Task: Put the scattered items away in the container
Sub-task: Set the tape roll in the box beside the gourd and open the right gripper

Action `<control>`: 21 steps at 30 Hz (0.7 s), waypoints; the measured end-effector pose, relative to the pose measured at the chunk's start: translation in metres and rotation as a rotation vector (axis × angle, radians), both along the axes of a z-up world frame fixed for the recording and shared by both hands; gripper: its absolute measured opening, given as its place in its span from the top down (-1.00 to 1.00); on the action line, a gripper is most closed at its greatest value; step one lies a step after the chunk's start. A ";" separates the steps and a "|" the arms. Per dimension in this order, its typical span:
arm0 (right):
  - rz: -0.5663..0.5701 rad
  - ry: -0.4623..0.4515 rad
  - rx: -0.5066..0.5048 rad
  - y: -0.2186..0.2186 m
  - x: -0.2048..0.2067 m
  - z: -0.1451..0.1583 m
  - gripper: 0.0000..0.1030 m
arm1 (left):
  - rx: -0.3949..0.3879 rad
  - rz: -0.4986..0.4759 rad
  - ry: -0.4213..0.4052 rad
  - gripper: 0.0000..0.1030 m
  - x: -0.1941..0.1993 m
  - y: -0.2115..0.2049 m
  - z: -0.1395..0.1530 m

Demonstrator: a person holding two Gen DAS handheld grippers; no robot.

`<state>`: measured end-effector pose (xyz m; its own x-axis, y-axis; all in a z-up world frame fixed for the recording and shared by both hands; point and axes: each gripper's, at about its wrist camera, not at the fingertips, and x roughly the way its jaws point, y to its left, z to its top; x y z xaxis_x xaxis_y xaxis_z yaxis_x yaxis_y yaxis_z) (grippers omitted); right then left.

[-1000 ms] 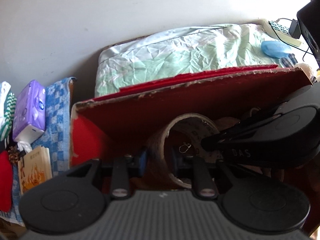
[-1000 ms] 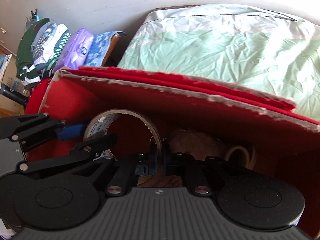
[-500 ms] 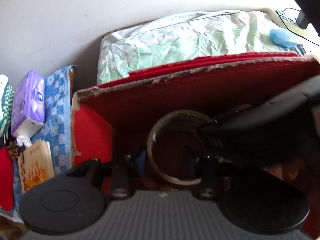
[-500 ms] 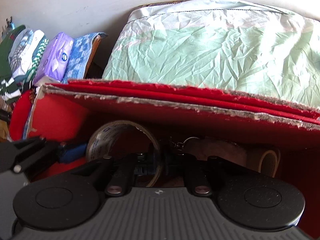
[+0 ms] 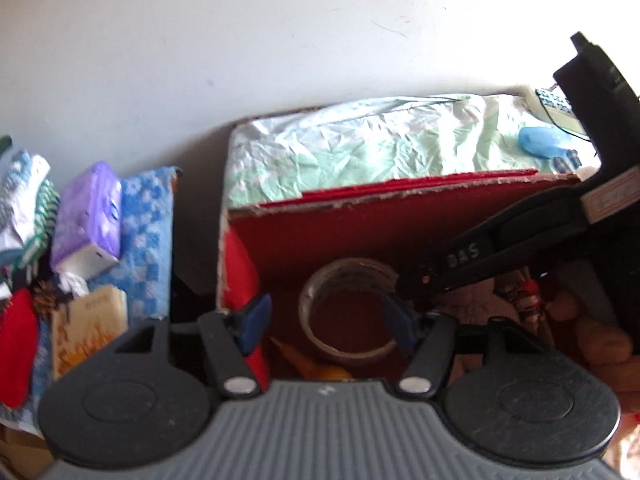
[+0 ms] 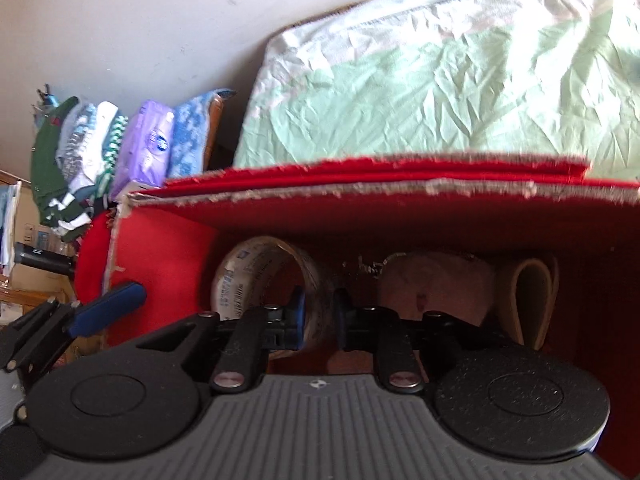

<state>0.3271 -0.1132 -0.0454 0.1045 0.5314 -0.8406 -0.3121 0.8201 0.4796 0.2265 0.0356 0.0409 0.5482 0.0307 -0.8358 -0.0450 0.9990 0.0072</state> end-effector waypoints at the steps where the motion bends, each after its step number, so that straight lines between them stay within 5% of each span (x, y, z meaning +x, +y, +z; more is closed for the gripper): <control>1: -0.005 0.018 0.011 0.002 0.000 -0.003 0.73 | -0.011 0.000 0.017 -0.23 0.000 -0.001 -0.004; 9: 0.006 0.003 0.035 0.020 -0.011 -0.004 0.73 | 0.015 0.034 0.035 -0.16 -0.002 0.004 -0.016; 21: -0.048 -0.053 0.002 -0.022 -0.026 0.011 0.66 | 0.041 0.157 0.014 -0.34 -0.010 -0.003 -0.011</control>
